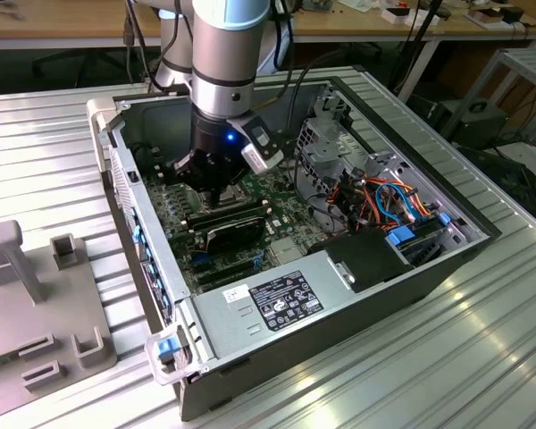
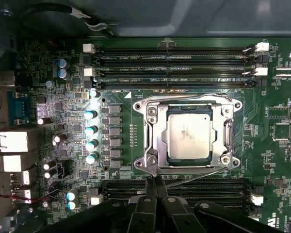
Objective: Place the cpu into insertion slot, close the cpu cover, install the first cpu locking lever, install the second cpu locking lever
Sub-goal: 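Install the second cpu locking lever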
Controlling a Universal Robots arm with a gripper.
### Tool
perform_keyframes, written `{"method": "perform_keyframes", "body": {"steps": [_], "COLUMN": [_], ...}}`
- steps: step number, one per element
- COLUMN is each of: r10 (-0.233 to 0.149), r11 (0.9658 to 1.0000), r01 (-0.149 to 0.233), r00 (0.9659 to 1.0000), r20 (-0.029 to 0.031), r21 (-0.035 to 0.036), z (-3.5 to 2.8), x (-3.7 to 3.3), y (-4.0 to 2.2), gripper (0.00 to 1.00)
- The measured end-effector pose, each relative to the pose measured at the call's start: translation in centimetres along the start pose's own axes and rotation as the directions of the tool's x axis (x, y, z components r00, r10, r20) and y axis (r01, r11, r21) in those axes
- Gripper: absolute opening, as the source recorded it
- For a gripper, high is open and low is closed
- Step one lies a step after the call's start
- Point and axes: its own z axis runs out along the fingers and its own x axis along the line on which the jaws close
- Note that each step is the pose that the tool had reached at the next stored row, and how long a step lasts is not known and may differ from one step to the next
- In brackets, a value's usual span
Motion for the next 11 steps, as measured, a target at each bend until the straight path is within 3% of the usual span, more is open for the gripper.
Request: {"method": "perform_keyframes", "body": {"steps": [11], "r10": [0.000], "r11": [1.0000], "r01": [0.000], "r00": [1.0000], "r20": [-0.0002], "r21": [0.0000], "z": [0.37], "x": [0.37], "y": [0.05], "gripper": [0.11]}}
